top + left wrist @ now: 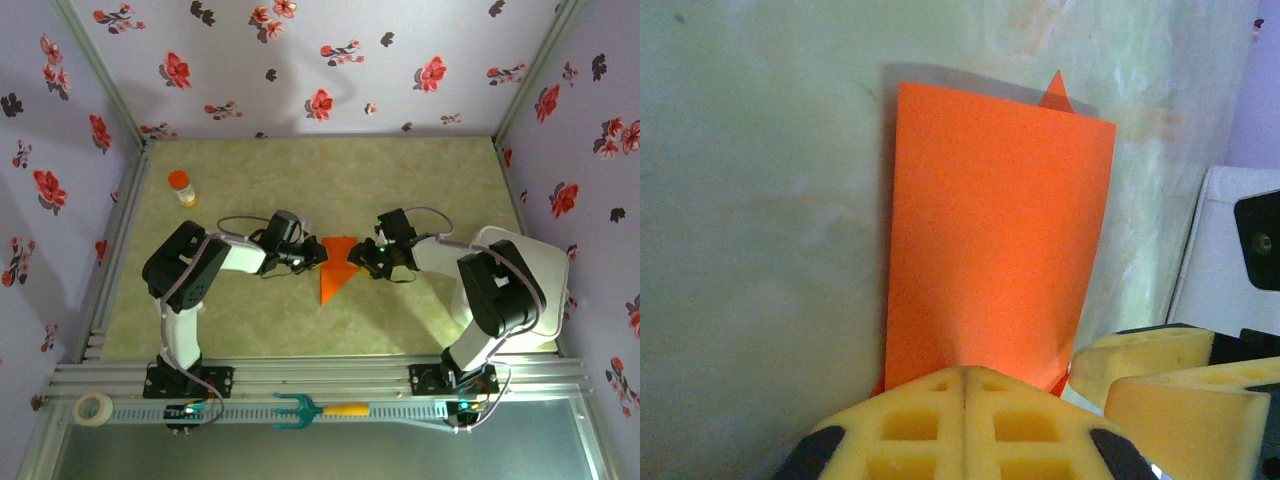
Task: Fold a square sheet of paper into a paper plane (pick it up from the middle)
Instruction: Fold the wing for the fifth time at the center of the table.
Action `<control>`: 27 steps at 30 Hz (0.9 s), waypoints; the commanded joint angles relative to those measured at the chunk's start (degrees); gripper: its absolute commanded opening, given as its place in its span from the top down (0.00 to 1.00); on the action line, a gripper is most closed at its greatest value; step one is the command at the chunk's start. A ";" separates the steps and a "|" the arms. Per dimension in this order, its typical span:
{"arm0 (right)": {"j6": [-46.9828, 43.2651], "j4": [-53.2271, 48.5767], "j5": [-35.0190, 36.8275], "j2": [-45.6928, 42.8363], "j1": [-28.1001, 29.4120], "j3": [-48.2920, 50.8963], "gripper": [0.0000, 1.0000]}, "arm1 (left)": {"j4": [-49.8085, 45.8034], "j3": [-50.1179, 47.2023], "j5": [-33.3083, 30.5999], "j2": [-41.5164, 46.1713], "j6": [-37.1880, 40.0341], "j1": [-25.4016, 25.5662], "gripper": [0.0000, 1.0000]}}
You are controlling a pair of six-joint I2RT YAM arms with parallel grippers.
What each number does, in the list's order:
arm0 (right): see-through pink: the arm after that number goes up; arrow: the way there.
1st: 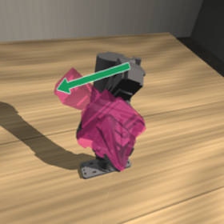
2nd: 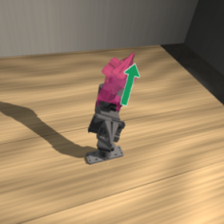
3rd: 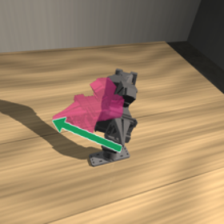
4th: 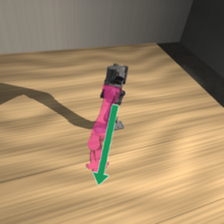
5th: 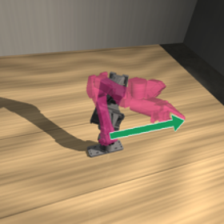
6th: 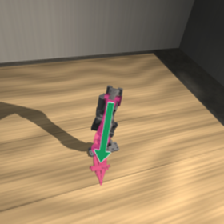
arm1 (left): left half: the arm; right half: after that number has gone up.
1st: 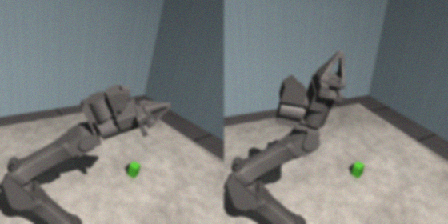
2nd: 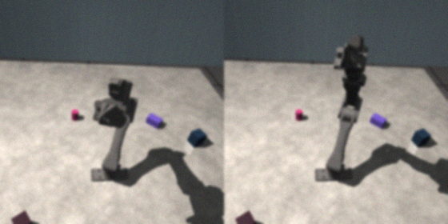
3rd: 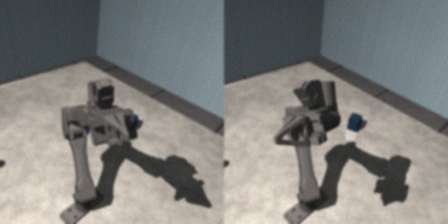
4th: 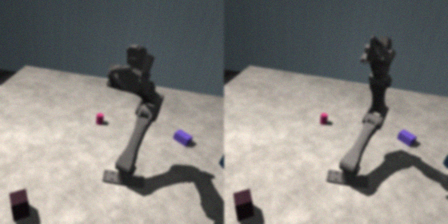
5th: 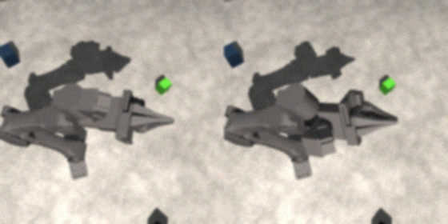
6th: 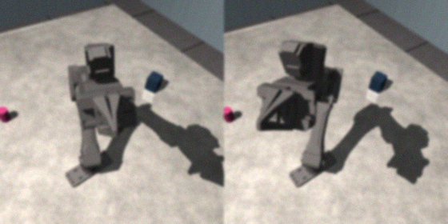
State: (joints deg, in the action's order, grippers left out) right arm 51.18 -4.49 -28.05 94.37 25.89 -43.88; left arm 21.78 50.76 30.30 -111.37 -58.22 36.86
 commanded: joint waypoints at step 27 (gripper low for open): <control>0.23 -2.53 4.32 -2.63 -0.66 1.84 0.58 | -4.20 -2.24 -1.30 -0.54 -0.45 -0.96 1.00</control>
State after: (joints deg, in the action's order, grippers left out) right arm 53.32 -1.93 -27.57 94.24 25.69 -42.72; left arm 22.13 50.57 30.30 -111.37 -58.24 36.84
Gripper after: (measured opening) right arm 0.422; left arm 0.060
